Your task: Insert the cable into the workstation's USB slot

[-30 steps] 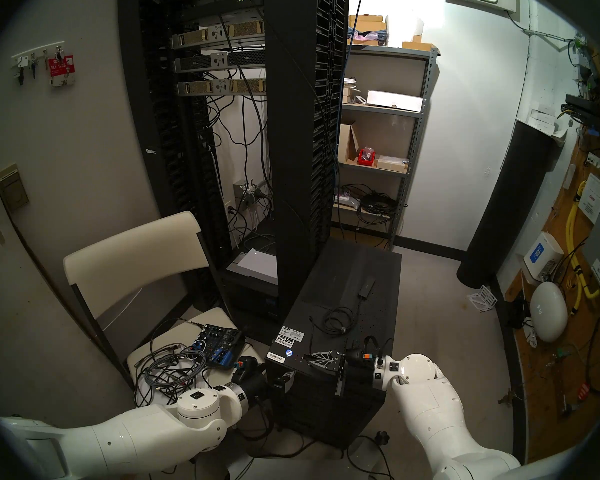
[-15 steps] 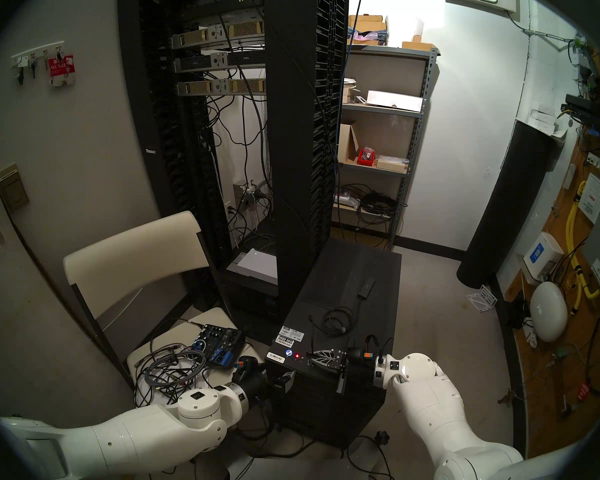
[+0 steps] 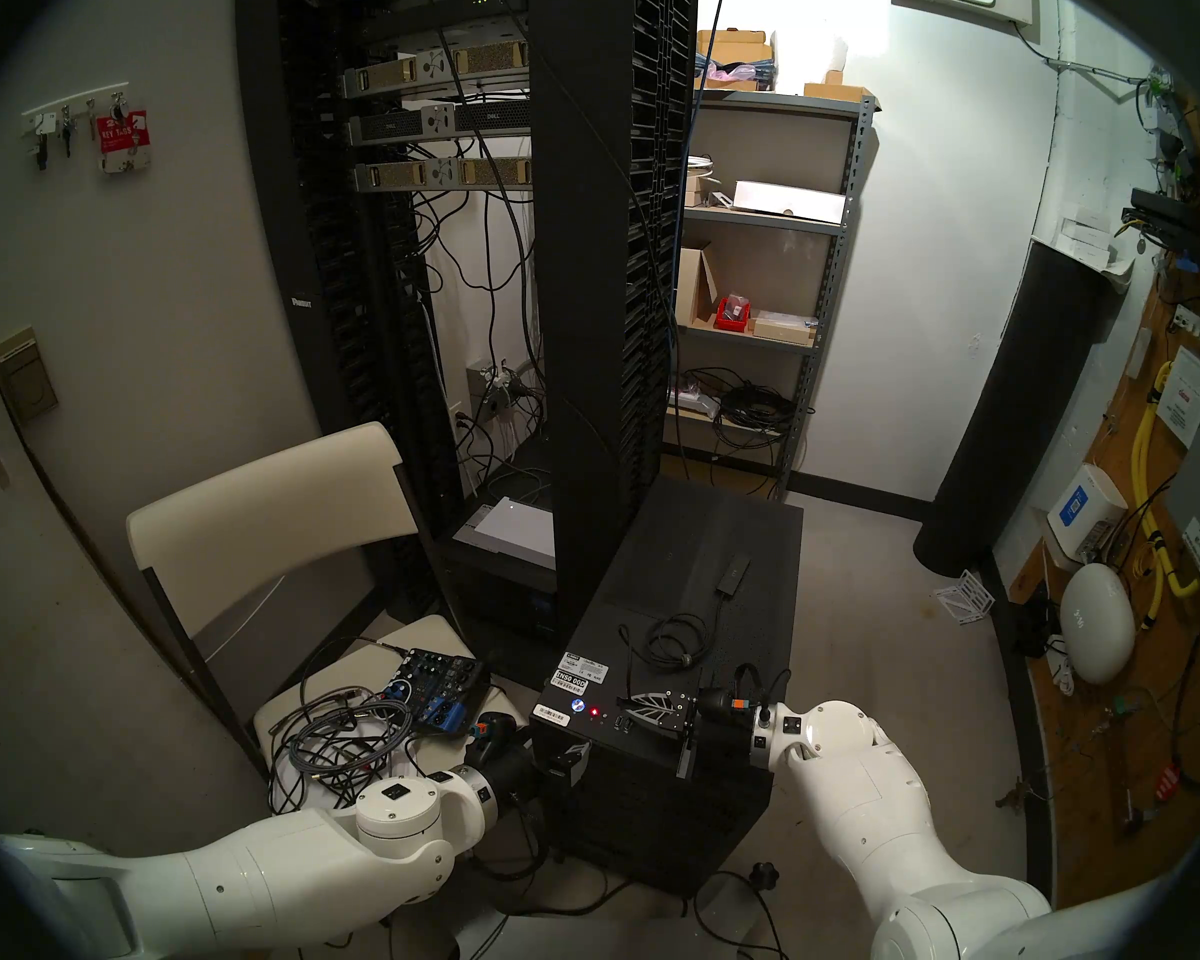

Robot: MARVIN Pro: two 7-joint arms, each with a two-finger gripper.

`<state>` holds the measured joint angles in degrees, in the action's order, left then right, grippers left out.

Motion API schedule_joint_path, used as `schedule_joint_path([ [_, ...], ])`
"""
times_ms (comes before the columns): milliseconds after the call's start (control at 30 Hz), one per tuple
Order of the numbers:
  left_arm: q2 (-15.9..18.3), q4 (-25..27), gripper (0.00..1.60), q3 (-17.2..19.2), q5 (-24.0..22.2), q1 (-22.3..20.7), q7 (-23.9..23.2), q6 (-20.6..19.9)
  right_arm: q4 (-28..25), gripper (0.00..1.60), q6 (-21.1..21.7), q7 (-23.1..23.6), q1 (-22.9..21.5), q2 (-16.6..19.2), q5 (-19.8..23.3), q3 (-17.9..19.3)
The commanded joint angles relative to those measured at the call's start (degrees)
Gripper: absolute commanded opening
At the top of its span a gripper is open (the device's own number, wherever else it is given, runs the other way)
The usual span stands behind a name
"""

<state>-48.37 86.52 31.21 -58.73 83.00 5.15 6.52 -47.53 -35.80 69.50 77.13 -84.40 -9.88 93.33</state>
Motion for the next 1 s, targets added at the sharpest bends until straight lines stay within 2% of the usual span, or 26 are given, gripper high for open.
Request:
schedule_joint_path([
  [0, -0.7, 1.2, 1.60, 0.6, -0.1, -0.7, -0.1, 0.7, -0.2, 0.00, -0.2, 2.8, -1.4, -0.3, 1.7, -0.5],
  [967, -0.5, 1.3, 1.60, 0.9, -0.4, -0.2, -0.2, 1.5, 2.6, 0.00, 0.1, 1.0, -2.9, 0.8, 0.4, -4.0],
])
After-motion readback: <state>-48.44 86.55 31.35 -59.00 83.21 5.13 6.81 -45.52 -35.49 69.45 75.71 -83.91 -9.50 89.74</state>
